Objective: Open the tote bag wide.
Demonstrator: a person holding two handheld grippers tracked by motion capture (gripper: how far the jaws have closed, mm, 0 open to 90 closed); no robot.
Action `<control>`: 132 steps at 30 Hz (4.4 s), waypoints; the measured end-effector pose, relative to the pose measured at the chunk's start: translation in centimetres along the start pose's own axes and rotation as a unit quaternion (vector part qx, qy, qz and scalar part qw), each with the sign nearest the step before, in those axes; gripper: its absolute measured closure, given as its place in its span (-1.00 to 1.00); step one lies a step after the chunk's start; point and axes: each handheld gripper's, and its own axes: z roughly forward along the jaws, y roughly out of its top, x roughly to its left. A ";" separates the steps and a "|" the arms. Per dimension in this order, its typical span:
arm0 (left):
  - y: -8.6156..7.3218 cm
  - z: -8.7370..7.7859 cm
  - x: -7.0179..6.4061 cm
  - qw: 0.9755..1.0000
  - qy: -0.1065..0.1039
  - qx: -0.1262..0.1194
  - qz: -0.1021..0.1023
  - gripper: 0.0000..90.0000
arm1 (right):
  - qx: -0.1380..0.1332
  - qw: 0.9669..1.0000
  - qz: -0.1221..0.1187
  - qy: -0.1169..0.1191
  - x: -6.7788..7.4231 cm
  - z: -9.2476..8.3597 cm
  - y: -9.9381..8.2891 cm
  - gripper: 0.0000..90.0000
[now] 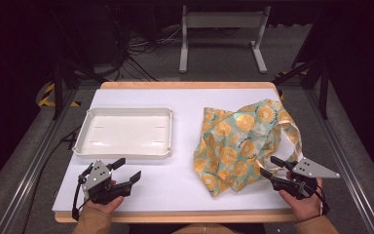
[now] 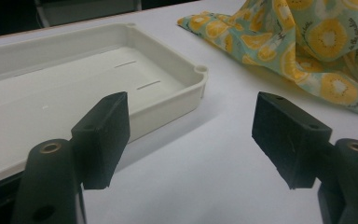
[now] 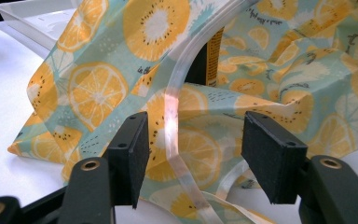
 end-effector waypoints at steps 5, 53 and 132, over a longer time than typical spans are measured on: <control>0.0 0.0 0.0 1.000 0.000 0.002 0.004 -0.36 | -0.002 1.000 0.001 -0.003 -0.1 -0.3 0.1 -0.08; 0.0 0.8 -0.2 1.000 0.003 0.013 0.015 -0.37 | -0.004 0.990 0.044 -0.132 -8.2 -2.5 -0.8 -0.31; -0.1 1.2 -0.2 1.000 0.007 0.017 0.014 -0.36 | -0.069 0.995 -0.068 -0.009 -2.4 -3.8 15.2 0.99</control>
